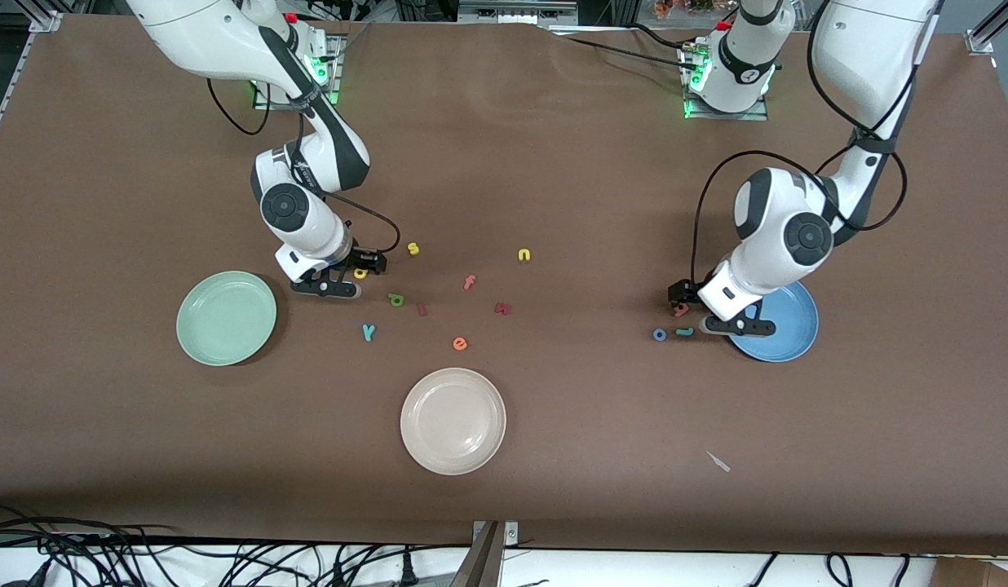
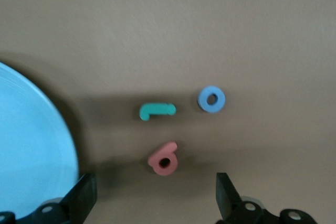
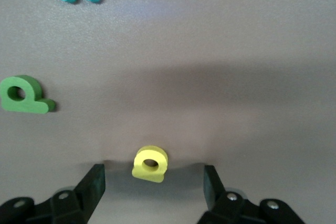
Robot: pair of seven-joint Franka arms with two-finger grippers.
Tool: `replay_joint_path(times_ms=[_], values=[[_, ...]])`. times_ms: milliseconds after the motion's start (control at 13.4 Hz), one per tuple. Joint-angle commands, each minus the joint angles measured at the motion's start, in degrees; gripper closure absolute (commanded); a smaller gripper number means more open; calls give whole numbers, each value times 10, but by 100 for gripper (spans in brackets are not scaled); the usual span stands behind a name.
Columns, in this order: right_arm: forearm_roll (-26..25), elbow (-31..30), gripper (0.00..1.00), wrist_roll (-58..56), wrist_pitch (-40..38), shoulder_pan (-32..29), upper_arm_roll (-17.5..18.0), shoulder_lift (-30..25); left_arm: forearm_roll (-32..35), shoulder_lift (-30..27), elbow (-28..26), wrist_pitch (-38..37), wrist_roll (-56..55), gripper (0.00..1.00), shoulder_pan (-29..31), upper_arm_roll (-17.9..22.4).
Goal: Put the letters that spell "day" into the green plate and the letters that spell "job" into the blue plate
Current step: 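Grasp the yellow letter with the right gripper while the left gripper grasps pink, then place the yellow letter on the green plate while the left gripper drops pink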
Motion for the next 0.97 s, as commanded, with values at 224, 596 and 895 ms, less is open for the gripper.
replay_joint_path(times_ms=[224,596,895], values=[[-3,4,44,4,3,-3,1,4,-18,18,-7,33,2,2,-13,3],[-3,5,67,4,3,-2,1,4,-17,38,-5,49,3,11,-18,3],[-1,5,80,6,3,-3,1,4,-13,53,-1,67,5,29,-18,3]])
